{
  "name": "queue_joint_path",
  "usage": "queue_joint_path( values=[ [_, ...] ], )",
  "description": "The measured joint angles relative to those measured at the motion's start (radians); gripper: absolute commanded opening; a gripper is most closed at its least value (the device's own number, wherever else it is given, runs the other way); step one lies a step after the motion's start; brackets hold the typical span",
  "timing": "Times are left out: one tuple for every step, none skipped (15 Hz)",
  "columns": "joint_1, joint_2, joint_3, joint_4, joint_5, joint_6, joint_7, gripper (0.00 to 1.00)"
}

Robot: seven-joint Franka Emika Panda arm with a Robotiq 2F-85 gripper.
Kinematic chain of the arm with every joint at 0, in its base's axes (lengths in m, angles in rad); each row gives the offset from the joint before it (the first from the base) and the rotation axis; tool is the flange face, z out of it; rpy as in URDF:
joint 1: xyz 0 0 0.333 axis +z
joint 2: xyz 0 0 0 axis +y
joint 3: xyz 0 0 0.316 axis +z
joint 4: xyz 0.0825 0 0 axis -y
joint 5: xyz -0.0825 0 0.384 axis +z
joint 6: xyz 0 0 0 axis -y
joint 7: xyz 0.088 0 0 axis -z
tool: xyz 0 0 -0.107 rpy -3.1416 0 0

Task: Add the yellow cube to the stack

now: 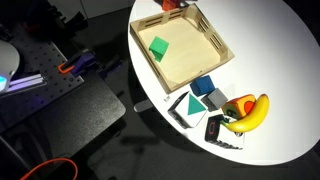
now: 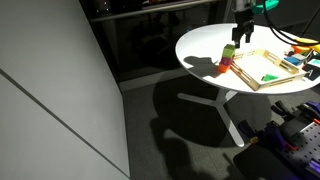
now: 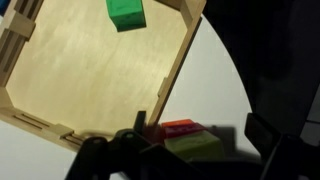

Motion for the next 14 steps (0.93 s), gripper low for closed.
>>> queue_joint_path(
  values=[
    [0.0,-0.018,-0.005,-0.019,0.0,-0.023,0.015,1.0],
    [0.0,-0.038,-0.009,-0.04,0.0,-0.043,0.028,1.0],
    [0.0,-0.058,-0.012,-0.063,0.0,-0.058,0.041,1.0],
    [0.0,-0.08,-0.016,-0.088,0.0,-0.064,0.051,1.0],
    [0.0,-0.102,-0.02,-0.113,0.0,-0.065,0.064,1.0],
    [0.0,-0.124,-0.024,-0.138,0.0,-0.064,0.075,1.0],
    [0.0,-0.146,-0.027,-0.162,0.0,-0.058,0.086,1.0],
    [0.0,-0.168,-0.03,-0.187,0.0,-0.048,0.098,1.0],
    [0.0,-0.189,-0.033,-0.212,0.0,-0.033,0.11,1.0],
    [0.0,-0.21,-0.036,-0.236,0.0,-0.014,0.123,1.0],
    [0.0,-0.23,-0.038,-0.261,0.0,0.008,0.138,1.0],
    [0.0,-0.25,-0.041,-0.286,0.0,0.032,0.154,1.0],
    [0.0,-0.271,-0.043,-0.311,0.0,0.058,0.169,1.0],
    [0.0,-0.289,-0.045,-0.334,0.0,0.084,0.183,1.0]
  ],
)
